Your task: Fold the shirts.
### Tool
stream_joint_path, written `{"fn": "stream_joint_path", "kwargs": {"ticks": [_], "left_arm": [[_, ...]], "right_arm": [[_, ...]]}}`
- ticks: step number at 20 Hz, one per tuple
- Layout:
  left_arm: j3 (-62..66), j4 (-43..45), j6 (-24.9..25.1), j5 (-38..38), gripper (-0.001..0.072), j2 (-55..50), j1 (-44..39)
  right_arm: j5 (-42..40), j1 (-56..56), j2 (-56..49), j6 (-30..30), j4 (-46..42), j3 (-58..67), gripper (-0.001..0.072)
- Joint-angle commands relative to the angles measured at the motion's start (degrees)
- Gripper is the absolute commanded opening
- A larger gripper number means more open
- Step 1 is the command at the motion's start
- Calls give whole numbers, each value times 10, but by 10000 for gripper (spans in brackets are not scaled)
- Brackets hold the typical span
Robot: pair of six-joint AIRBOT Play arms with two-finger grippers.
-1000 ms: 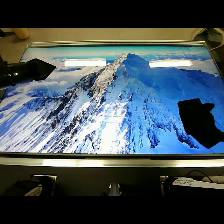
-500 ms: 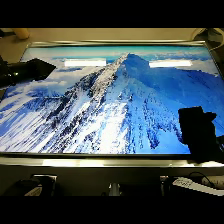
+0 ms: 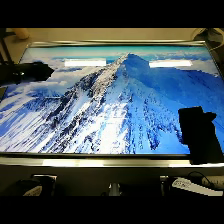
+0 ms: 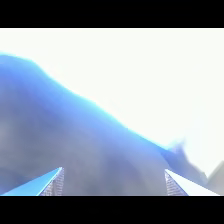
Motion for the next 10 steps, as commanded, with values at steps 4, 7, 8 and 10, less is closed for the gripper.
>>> {"fn": "stream_joint_path", "kwargs": {"ticks": [4, 7, 8, 10], "left_arm": [[15, 201, -81, -250, 720, -141, -5], [-121, 193, -53, -209, 676, -82, -20], [-167, 194, -71, -164, 646, -49, -24], [-216, 200, -106, -97, 646, -9, -25]], "right_arm": [[40, 343, -29, 1, -5, 93, 681], [151, 421, -87, 3, 33, 90, 647], [161, 437, -97, 6, 28, 90, 647], [145, 457, -99, 28, 13, 90, 650]]}}
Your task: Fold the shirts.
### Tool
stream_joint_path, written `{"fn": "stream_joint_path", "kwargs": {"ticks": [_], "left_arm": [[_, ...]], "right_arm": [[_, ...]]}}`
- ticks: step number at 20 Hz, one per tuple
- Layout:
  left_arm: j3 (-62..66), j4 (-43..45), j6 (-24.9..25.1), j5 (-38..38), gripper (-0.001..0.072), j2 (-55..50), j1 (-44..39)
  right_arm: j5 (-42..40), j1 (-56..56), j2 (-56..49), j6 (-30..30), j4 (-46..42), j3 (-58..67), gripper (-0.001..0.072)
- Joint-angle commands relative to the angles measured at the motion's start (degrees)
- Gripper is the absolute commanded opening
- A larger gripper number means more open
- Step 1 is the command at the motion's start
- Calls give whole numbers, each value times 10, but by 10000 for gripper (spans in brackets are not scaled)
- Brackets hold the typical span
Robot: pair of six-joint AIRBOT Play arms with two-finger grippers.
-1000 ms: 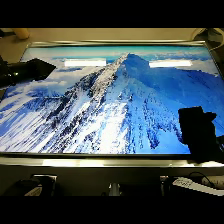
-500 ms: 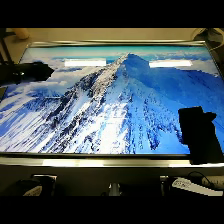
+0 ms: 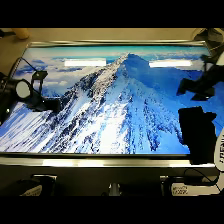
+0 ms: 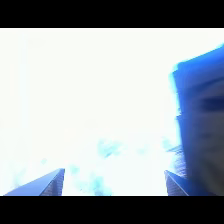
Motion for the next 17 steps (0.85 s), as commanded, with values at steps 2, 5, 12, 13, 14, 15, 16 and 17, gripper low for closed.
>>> {"fn": "stream_joint_path", "kwargs": {"ticks": [2, 5, 12, 13, 14, 15, 16, 17], "left_arm": [[-78, 20, -30, 63, 647, 44, -5], [-78, 19, -30, 46, 647, 44, -6], [-78, 19, -30, 48, 647, 44, -6], [-78, 19, -30, 48, 647, 44, -6], [-78, 19, -30, 48, 647, 44, -6], [-78, 19, -30, 48, 647, 44, -6], [-78, 19, -30, 48, 647, 44, -6], [-78, 19, -30, 48, 647, 44, -6]], "right_arm": [[42, 58, -21, 51, -3, 3, 649], [40, 58, -21, 51, -8, 3, 650], [40, 58, -21, 51, -8, 3, 650], [40, 58, -21, 51, -8, 3, 650], [40, 58, -21, 51, -8, 3, 650], [40, 58, -21, 51, -8, 3, 650], [40, 58, -21, 51, -8, 3, 650], [40, 58, -21, 51, -8, 3, 650]]}}
